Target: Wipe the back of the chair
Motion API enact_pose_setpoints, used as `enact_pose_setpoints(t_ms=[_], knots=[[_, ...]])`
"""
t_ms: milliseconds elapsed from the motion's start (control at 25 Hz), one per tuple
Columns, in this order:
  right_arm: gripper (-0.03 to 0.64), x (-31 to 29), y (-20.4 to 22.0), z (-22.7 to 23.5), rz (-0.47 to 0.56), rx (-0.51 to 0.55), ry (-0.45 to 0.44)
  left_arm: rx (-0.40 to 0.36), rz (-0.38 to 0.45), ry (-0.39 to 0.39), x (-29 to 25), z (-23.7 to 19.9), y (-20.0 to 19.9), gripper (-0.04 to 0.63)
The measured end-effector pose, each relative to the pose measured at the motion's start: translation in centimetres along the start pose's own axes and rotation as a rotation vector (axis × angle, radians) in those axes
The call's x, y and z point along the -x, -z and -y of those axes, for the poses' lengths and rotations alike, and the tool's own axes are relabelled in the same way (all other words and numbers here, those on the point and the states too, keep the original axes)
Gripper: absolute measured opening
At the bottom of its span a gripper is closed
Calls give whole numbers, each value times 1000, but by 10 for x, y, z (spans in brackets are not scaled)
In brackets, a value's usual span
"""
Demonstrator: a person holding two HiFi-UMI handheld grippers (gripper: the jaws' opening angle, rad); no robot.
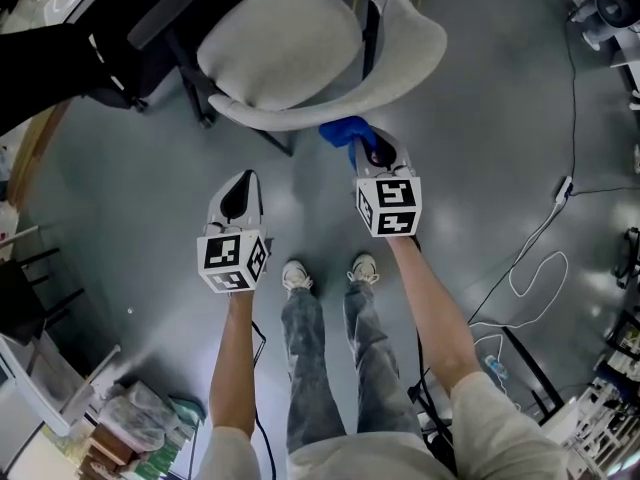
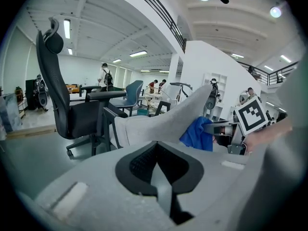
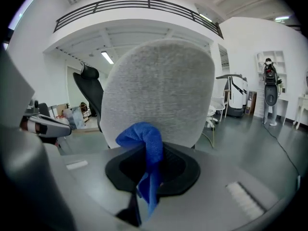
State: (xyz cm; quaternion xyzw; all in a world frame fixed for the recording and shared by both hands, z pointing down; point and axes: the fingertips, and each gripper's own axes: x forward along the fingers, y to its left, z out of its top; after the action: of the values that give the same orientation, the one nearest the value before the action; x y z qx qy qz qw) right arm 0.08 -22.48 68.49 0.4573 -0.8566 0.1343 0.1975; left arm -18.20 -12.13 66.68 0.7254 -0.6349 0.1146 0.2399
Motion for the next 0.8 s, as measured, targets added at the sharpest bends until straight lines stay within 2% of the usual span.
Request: enact_pose_setpoints(t_ms=[200,360,520,800], knots=[[46,16,-1,44,5,-1,52,-14,-3,17,-12,19,-4,5],[46,32,4,60,5,-4,65,-27,1,31,-19,31,-7,5],[46,47,19,47,-7,-23,43,-33,1,33,-20,34,-6,5],[46,48,45,-2,-39,-63,-14,-34,-3,16,-15,20,3,5]])
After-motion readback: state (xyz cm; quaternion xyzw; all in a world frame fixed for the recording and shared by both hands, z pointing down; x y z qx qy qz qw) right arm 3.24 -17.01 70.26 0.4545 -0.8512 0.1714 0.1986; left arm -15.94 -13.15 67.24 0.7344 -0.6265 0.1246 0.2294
